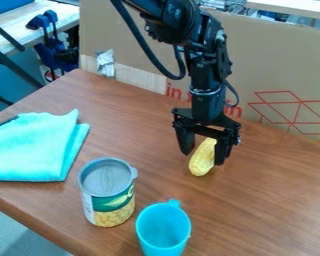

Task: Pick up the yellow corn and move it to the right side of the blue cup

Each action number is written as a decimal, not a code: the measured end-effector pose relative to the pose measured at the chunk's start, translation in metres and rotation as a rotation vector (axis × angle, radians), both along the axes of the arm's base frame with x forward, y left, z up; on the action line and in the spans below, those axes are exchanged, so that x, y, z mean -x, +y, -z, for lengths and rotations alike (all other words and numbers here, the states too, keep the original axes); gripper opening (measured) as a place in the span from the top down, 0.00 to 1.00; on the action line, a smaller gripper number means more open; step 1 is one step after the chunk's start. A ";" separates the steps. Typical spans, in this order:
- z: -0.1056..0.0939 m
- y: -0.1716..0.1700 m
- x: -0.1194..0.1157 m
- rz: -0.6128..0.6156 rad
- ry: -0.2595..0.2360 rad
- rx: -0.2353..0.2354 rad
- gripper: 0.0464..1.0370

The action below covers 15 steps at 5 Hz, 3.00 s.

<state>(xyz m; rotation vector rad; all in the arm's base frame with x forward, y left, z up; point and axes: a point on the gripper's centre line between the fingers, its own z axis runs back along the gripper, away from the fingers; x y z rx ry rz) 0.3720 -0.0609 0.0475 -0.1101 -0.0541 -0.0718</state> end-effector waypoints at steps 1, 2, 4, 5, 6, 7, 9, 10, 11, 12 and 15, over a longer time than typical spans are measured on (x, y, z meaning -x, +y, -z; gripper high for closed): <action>0.003 -0.004 -0.002 0.001 0.007 -0.001 0.08; 0.007 -0.006 0.002 -0.007 0.017 -0.012 0.34; -0.028 -0.016 0.010 -0.003 -0.026 -0.040 0.36; -0.039 -0.036 0.012 0.026 -0.048 -0.079 0.36; -0.051 -0.071 0.011 0.045 -0.088 -0.059 0.36; -0.041 -0.110 0.008 0.100 -0.067 -0.046 0.36; -0.017 -0.144 0.024 0.150 -0.011 -0.013 0.36; -0.004 -0.144 0.028 0.135 0.031 -0.025 0.36; 0.006 -0.145 0.031 0.118 0.049 -0.022 0.36; 0.010 -0.146 0.031 0.117 0.066 0.005 0.29; -0.032 -0.133 0.045 0.087 -0.096 -0.008 0.04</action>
